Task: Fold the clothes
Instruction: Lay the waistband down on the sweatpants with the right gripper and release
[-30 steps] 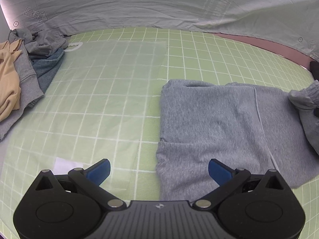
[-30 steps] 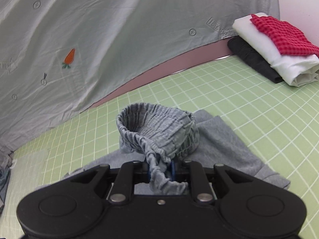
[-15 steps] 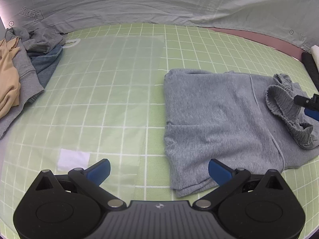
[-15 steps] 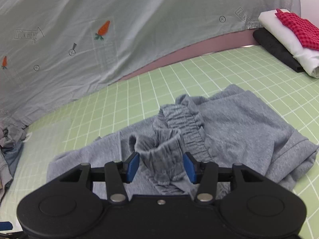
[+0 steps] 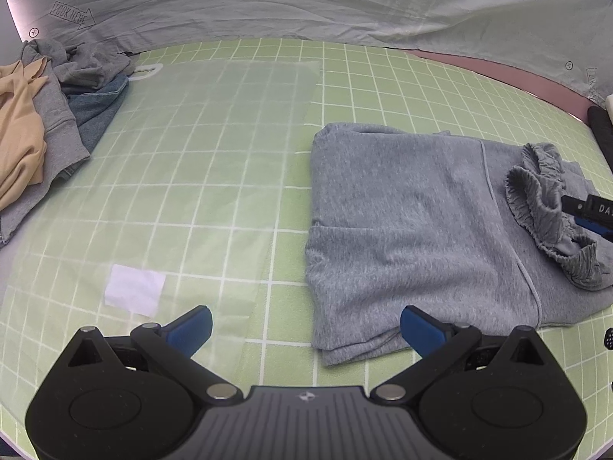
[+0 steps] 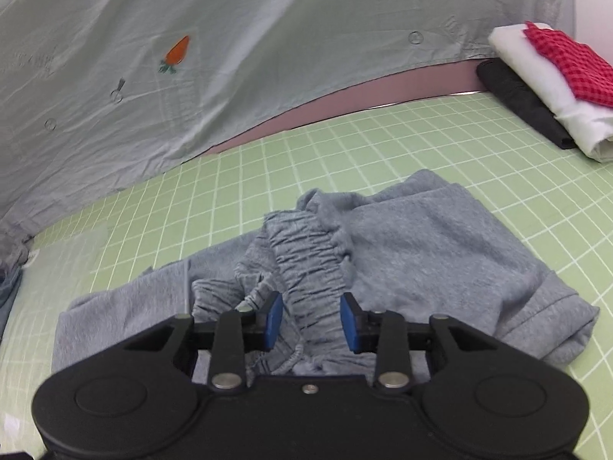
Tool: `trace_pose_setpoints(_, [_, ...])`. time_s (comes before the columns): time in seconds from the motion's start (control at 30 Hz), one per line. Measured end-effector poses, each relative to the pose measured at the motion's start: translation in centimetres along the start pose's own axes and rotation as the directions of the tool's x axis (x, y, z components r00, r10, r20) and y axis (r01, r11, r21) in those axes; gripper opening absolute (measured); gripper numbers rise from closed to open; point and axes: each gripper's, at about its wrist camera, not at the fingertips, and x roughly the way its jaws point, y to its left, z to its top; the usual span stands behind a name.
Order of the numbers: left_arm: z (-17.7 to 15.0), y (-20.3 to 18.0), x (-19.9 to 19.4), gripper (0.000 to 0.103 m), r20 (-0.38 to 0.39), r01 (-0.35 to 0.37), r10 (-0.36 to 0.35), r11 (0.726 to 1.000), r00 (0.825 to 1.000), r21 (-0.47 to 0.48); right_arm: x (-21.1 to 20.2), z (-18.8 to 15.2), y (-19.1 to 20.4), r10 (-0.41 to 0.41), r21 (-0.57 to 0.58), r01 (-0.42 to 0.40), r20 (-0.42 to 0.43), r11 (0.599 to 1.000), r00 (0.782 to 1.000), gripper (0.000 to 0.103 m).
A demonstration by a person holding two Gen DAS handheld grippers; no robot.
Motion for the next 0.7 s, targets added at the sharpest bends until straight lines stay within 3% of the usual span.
trace_pose_setpoints(0.07, [-0.1,0.0,0.0,0.103,-0.004,-0.005,0.005,1.0,1.0,0.003,0.5,-0.6,1.7,0.035,-0.087,-0.038,-0.037,0.996,0.999,0.036])
trace_pose_setpoints(0.13, [-0.1,0.0,0.0,0.103,-0.006,-0.009,0.009,1.0,1.0,0.008,0.7,-1.4,3.2,0.012,-0.156,-0.02,-0.05,0.988,0.999,0.036])
trace_pose_setpoints(0.3, [-0.3,0.3,0.0,0.103,-0.008,-0.01,0.01,1.0,1.0,0.007,-1.0,-1.2,2.7,-0.046,-0.134,0.05,0.038,0.99,0.998,0.041])
trace_pose_setpoints(0.43, [-0.3,0.7,0.1,0.103,-0.008,-0.009,0.009,1.0,1.0,-0.004,-1.2,-0.4,1.2,-0.104,-0.12,0.111,0.061,0.987,0.993,0.042])
trace_pose_setpoints(0.57, [-0.3,0.6,0.1,0.103,-0.006,-0.001,0.001,1.0,1.0,0.004,-0.5,-1.4,0.8,-0.111,-0.152,0.111,0.011,0.982,0.994,0.027])
trace_pose_setpoints(0.7, [-0.5,0.4,0.1,0.103,-0.01,0.007,-0.007,1.0,1.0,0.009,-0.4,-2.2,1.6,-0.106,-0.222,0.102,-0.007,0.97,0.994,0.026])
